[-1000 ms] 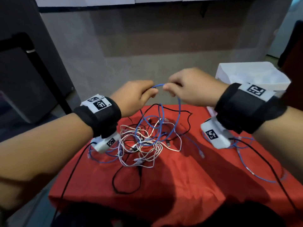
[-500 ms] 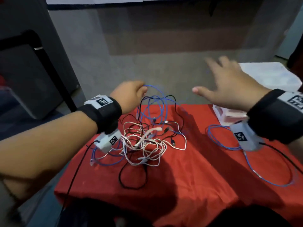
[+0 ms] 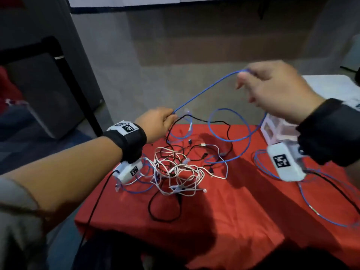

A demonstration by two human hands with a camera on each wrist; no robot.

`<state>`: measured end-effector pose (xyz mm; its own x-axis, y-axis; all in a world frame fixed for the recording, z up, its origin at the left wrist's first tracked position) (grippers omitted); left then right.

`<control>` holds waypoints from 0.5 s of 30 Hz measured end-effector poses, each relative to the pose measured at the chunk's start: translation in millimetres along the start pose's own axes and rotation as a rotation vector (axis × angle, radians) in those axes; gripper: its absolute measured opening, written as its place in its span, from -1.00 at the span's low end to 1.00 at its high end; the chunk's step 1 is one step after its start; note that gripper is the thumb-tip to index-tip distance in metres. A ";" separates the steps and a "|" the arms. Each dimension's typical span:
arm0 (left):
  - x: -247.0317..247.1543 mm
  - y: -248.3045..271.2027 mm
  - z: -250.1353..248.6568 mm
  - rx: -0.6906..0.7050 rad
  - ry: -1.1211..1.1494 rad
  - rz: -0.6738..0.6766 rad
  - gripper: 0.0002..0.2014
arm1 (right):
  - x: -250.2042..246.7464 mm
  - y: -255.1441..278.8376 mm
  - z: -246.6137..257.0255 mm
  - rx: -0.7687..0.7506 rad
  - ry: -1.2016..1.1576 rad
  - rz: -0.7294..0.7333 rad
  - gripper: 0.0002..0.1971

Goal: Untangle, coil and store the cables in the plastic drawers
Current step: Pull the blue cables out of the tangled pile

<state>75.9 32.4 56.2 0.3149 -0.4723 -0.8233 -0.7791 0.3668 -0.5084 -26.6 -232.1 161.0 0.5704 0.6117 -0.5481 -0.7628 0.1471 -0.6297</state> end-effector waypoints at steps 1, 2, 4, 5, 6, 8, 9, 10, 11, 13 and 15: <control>3.7 4.0 13.1 -0.043 -0.025 0.010 -0.68 | -12.3 -0.2 -5.2 0.029 -0.032 -0.070 -0.70; 6.1 7.4 24.4 -0.088 -0.045 0.021 -0.70 | -21.3 -0.2 -11.8 0.053 -0.048 -0.114 -0.70; 6.3 11.5 38.5 -0.163 -0.057 0.034 -0.70 | -25.2 1.1 -29.5 0.102 0.015 -0.065 -0.67; 4.8 11.3 41.7 -0.185 -0.051 0.033 -0.69 | -19.9 4.1 -38.1 0.118 0.104 0.038 -0.66; 1.3 9.5 42.2 -0.196 -0.038 0.015 -0.67 | -12.5 7.8 -44.8 0.109 0.224 0.161 -0.66; -9.0 1.6 35.6 -0.175 -0.005 -0.058 -0.65 | 5.9 17.0 -52.5 0.059 0.467 0.361 -0.60; -14.6 -2.9 29.0 -0.142 0.011 -0.098 -0.65 | 15.1 20.8 -51.6 0.036 0.543 0.413 -0.46; -19.2 -6.8 21.1 -0.097 0.010 -0.127 -0.66 | 24.2 23.3 -47.5 0.021 0.563 0.428 -0.32; -23.2 -9.9 11.8 -0.045 -0.011 -0.145 -0.67 | 33.1 23.5 -41.0 -0.004 0.548 0.407 -0.20; -28.2 -13.6 -8.1 0.081 -0.066 -0.171 -0.67 | 51.7 22.9 -22.1 -0.098 0.484 0.358 -0.10; -31.6 -14.8 -29.4 0.250 -0.125 -0.201 -0.60 | 70.8 24.2 -0.9 -0.199 0.400 0.375 -0.19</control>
<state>61.5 18.3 97.1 0.5247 -0.4589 -0.7170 -0.5423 0.4691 -0.6971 -4.5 -185.9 106.5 0.3721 0.2472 -0.8947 -0.8852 -0.1955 -0.4222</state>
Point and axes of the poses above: each hand's wrist, its own y-axis away from the middle knuckle, its own x-axis out of the palm, z = x × y, the point moved 3 cm from there along -y, towards the middle knuckle, and after that the axes turned 13 degrees about -z, right-handed, at the moved point
